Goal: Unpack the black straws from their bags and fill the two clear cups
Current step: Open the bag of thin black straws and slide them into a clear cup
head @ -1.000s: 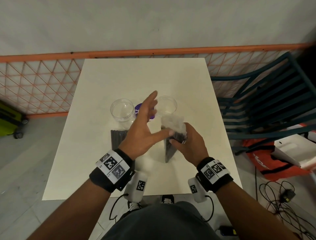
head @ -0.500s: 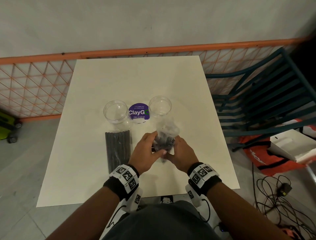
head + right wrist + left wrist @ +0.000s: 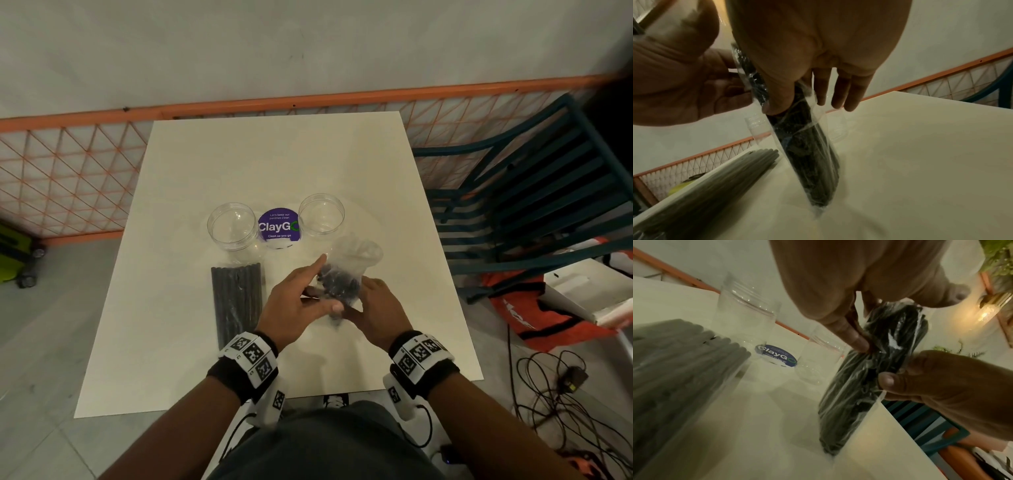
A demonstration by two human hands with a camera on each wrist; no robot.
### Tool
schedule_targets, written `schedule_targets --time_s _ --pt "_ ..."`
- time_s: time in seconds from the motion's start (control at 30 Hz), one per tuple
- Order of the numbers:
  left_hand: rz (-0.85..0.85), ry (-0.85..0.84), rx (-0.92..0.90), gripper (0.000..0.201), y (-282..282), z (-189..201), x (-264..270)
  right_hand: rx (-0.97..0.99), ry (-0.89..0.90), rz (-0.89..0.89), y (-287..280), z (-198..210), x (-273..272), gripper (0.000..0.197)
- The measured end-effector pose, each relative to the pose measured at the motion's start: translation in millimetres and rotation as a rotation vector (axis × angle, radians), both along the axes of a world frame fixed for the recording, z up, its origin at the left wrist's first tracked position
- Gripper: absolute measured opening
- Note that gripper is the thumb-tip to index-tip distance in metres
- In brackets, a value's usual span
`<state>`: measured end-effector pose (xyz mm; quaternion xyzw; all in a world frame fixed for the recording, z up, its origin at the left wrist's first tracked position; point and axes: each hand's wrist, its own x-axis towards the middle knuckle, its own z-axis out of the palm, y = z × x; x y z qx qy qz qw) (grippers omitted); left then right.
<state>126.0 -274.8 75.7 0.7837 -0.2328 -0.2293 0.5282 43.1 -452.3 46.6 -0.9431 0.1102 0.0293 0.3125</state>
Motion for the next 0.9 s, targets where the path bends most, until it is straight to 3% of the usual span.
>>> schedule_targets --time_s 0.13,0.27,0.33,0.4,0.47,0.67,0.73,0.83,0.9 --pt "0.012 -0.058 0.034 0.073 -0.2 -8.0 3.2 -0.059 0.05 0.006 0.9 -0.5 2.2 0.057" --pt "0.013 -0.11 0.008 0.057 -5.3 -16.1 2.2 0.312 -0.014 -0.111 0.3 8.8 -1.9 0.086" --pt "0.018 -0.131 0.044 0.049 -8.7 -18.9 1.0 0.316 -0.029 -0.119 1.4 12.1 -4.6 0.083" --pt "-0.028 -0.164 0.121 0.057 -9.3 -22.5 0.9 0.213 -0.011 -0.098 0.2 10.3 -5.2 0.061" --pt "-0.098 -0.213 0.198 0.071 -8.9 -23.8 1.6 0.153 0.035 -0.086 -2.3 6.1 -5.1 0.051" --pt "-0.183 -0.206 0.433 0.072 -11.7 -25.2 2.4 0.05 0.188 0.0 -4.7 -9.1 -2.5 0.065" --pt "-0.19 -0.183 0.467 0.082 -12.6 -27.9 1.2 0.034 0.199 0.01 -4.4 -8.7 1.1 0.065" --pt "-0.136 -0.122 0.308 0.112 -9.6 -32.5 0.9 -0.052 0.224 0.057 -3.2 -3.4 4.7 0.059" --pt "-0.075 -0.039 0.131 0.119 -9.4 -27.2 0.9 -0.06 0.224 0.058 -2.9 -1.6 5.4 0.055"
